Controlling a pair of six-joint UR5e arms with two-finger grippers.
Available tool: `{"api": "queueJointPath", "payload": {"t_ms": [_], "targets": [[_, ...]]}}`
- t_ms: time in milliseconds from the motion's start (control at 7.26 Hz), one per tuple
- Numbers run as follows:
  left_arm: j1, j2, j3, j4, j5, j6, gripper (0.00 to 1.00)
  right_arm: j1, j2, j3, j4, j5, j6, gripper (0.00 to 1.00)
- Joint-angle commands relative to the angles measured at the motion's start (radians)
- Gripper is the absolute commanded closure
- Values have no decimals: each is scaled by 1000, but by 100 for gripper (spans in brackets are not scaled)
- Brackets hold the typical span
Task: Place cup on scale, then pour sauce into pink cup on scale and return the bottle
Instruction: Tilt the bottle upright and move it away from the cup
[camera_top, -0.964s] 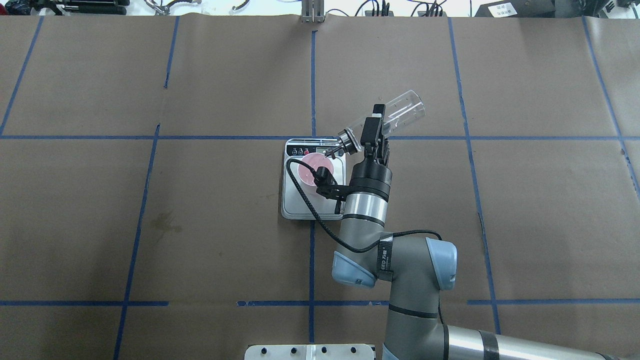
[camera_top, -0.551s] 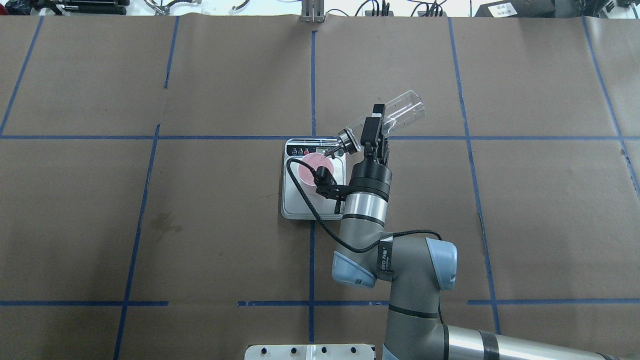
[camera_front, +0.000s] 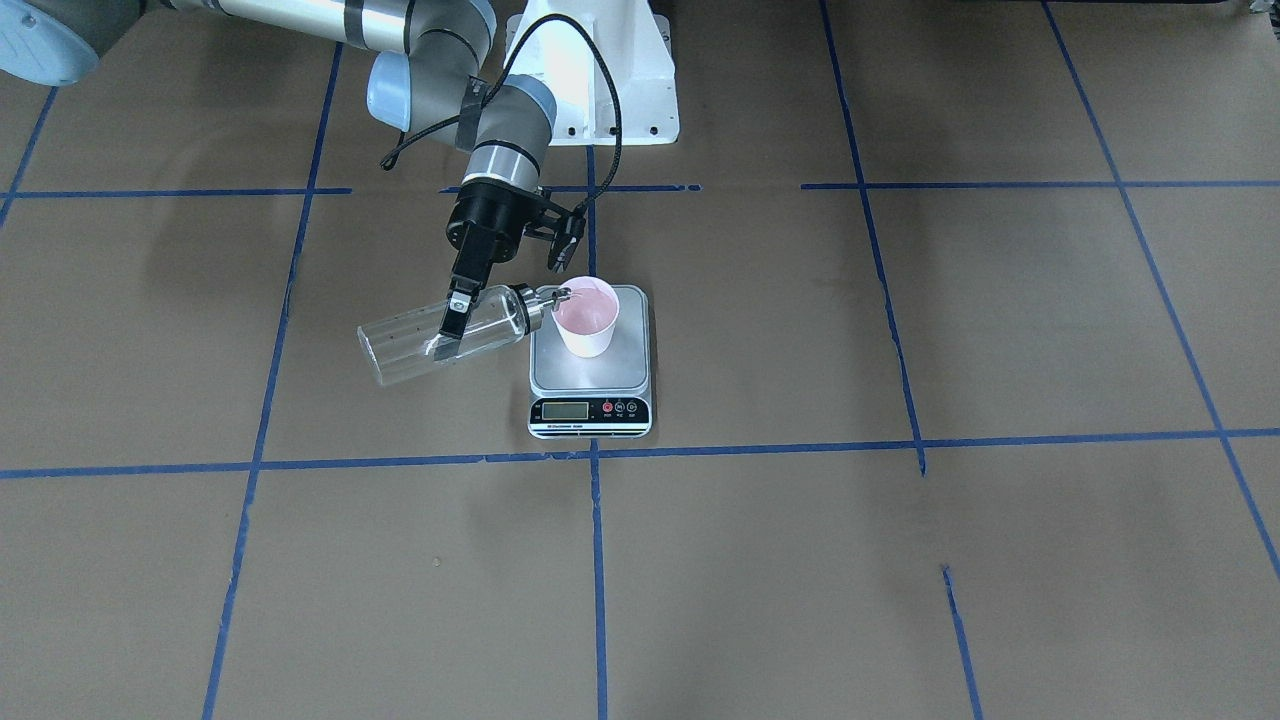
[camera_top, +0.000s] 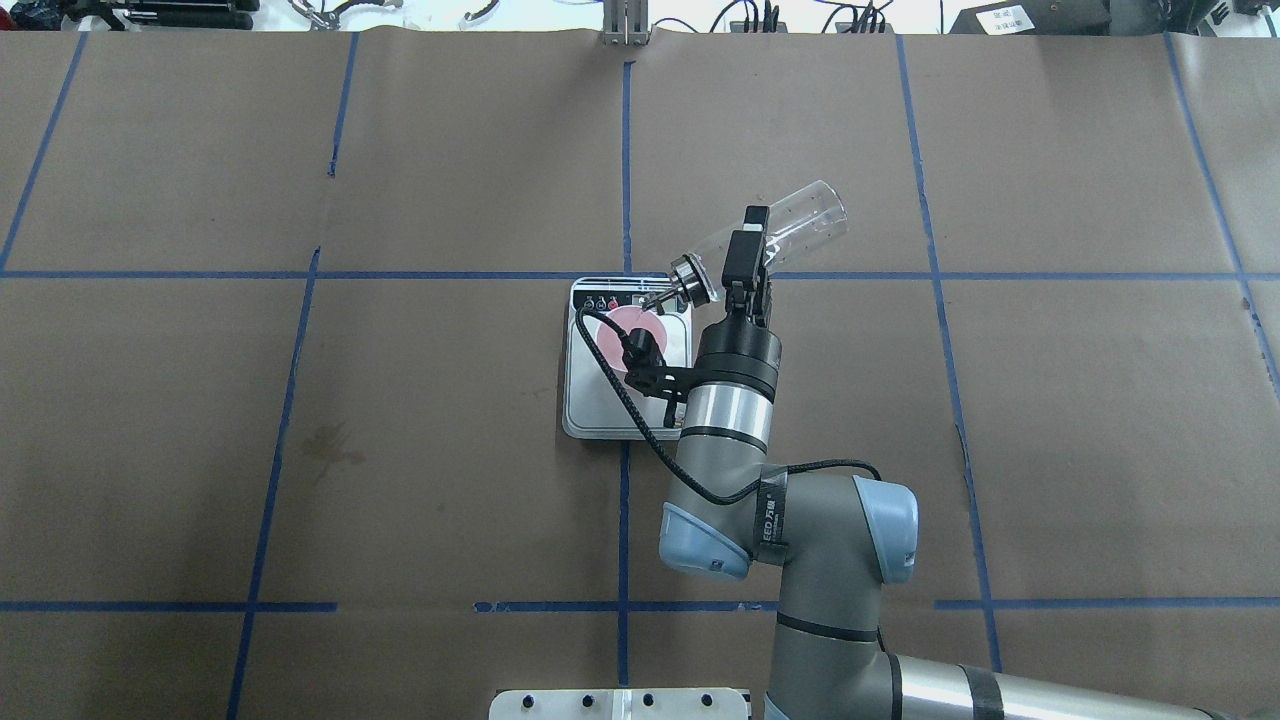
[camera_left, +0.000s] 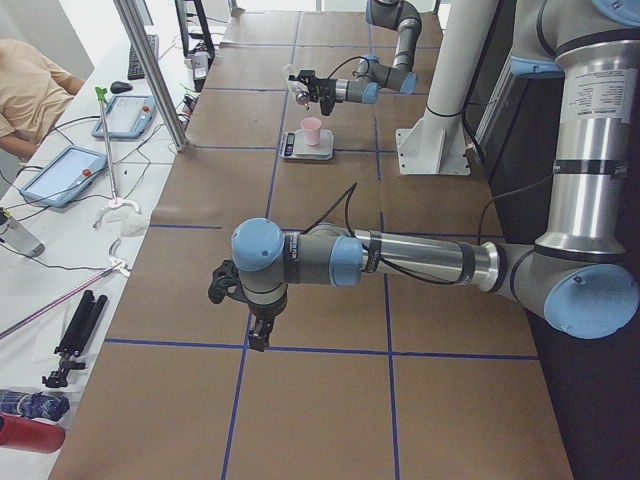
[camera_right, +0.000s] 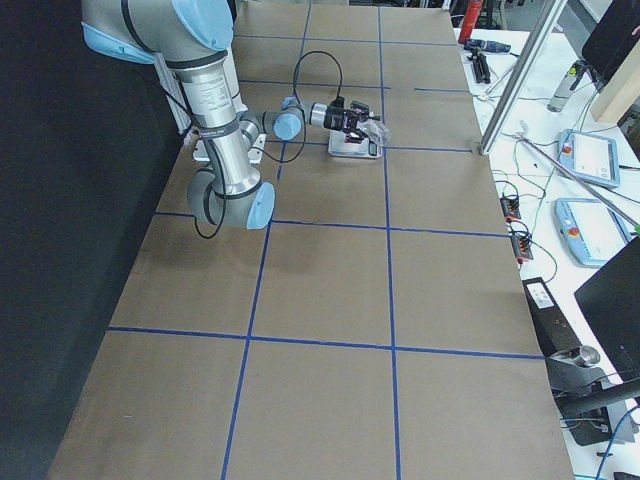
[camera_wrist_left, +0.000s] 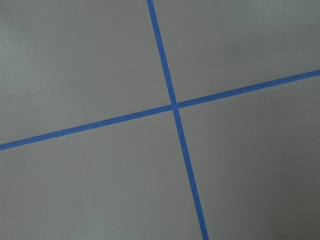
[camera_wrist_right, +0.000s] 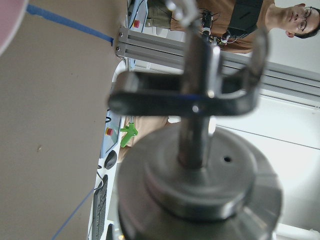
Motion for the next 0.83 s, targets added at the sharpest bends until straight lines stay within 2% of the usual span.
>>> {"api": "queueJointPath", "payload": {"t_ms": [0, 275, 413, 689], "targets": [[0, 0, -2, 0, 0, 0, 0, 1, -6, 21, 123, 73, 7, 100], [0, 0, -2, -2, 0, 0, 0, 7, -18, 29, 267, 148, 7, 100], [0, -2, -3, -2, -2, 0, 0, 10, -23, 46, 300, 175, 21, 100], [-1, -3, -3, -5, -2, 0, 0, 10, -67, 107, 300, 243, 227, 100]]}}
